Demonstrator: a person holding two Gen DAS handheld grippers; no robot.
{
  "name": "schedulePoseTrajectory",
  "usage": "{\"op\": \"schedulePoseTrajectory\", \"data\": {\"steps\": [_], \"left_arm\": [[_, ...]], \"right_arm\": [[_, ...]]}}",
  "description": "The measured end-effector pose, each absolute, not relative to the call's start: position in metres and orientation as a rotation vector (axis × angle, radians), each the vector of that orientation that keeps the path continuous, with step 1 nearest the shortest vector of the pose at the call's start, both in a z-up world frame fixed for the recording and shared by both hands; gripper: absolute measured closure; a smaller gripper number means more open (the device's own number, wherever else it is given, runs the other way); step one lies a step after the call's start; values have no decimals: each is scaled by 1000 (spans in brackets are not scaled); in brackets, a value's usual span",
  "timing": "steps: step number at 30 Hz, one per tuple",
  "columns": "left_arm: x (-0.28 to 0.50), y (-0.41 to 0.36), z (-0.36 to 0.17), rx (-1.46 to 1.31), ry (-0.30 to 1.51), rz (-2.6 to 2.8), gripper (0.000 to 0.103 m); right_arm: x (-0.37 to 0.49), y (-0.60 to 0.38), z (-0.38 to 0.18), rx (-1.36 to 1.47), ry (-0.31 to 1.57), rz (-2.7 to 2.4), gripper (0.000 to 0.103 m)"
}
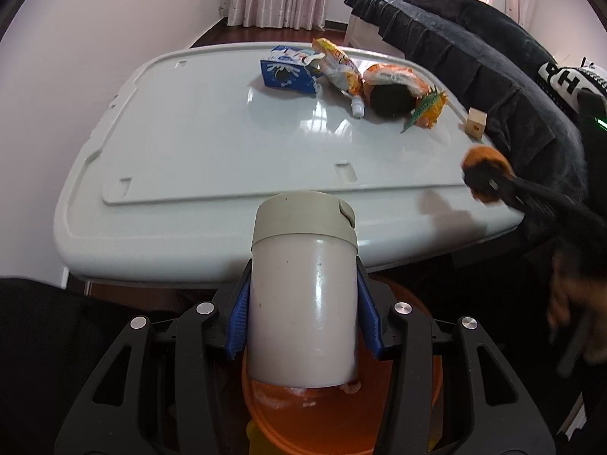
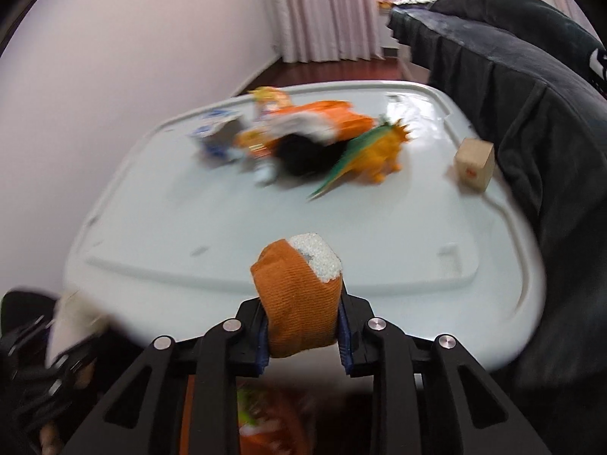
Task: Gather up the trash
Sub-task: 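Lower cup and orange plush over the orange bin and open both tools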
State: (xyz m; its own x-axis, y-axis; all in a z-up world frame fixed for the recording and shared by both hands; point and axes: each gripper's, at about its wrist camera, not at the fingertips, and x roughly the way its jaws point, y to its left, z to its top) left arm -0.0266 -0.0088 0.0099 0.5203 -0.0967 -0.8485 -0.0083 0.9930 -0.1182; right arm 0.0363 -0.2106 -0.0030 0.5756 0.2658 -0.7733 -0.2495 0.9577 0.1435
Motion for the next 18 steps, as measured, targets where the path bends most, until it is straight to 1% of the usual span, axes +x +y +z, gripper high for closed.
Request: {"op": "schedulePoseTrajectory", "data": {"steps": [4, 9, 14, 18], "left_arm": [[-41, -6, 10, -96, 1047, -30, 57], [-57, -2, 6, -103, 1077, -14, 57], [-67, -10, -10, -85, 1145, -37, 57], [-65, -11, -11, -80, 1142, -45, 57]], "right_arm": [[-20, -189, 1, 18, 895, 385, 75], [-62, -163, -3, -28, 896, 442, 75], [-67, -150, -12, -58, 934, 468, 75], [-66, -148, -19, -62, 962, 465, 75]]}}
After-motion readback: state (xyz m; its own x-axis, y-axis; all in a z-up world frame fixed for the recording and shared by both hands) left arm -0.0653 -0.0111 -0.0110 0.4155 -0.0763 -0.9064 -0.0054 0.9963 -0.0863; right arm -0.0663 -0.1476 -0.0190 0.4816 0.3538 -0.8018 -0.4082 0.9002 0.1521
